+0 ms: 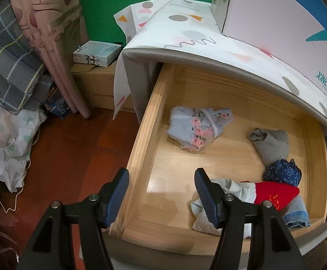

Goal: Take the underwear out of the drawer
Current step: 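Lift the white sock with the right tool over the white box while the left tool returns to the drawer, then lower the white sock into the white box and open the right tool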

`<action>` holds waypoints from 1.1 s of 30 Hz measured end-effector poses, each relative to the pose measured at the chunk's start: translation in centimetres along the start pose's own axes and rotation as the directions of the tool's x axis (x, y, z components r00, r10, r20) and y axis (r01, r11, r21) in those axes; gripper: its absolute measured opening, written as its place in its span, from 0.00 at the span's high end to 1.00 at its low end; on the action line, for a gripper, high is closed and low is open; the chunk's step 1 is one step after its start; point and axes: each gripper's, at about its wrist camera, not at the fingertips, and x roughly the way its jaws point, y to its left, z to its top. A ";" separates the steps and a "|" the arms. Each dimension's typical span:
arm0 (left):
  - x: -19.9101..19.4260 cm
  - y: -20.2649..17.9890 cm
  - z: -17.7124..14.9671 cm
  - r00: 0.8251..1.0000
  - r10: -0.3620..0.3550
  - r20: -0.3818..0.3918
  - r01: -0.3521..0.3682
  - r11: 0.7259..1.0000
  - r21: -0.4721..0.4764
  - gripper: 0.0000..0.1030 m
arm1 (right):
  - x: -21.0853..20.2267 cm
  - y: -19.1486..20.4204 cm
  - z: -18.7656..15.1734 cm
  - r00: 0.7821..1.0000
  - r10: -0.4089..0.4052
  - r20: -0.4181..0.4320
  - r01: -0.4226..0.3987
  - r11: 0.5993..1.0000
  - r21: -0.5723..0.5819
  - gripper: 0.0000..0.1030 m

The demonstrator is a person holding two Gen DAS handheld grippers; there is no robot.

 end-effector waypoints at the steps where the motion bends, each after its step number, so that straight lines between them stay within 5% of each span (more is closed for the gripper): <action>1: 0.0 0.0 0.0 1.000 -0.001 0.000 0.001 1.000 0.001 0.40 | 0.9 -0.1 0.5 1.000 -0.014 -0.011 0.014 1.000 0.002 0.61; 11: -0.1 0.3 0.0 1.000 -0.016 0.003 0.016 1.000 -0.006 0.40 | 10.4 -2.3 1.3 0.985 -0.087 -0.151 0.099 0.993 0.068 0.61; 18: 0.1 0.0 0.1 1.000 -0.020 -0.001 0.020 1.000 0.002 0.40 | 12.9 -3.2 0.3 0.975 -0.115 -0.192 0.130 0.989 0.071 0.54; 23: 0.1 0.0 0.2 1.000 -0.015 -0.004 0.015 1.000 0.002 0.40 | 11.4 -3.7 0.5 0.981 -0.112 -0.161 0.126 0.989 0.076 0.36; 26: 0.2 -0.3 0.1 1.000 -0.016 -0.007 0.016 1.000 0.006 0.40 | 8.5 -3.7 0.1 0.989 -0.086 -0.122 0.096 0.993 0.074 0.35; 33: 0.2 -0.2 0.0 1.000 -0.022 -0.007 0.022 1.000 0.002 0.40 | 2.0 -2.5 -6.0 0.988 -0.015 -0.153 0.015 1.000 -0.004 0.24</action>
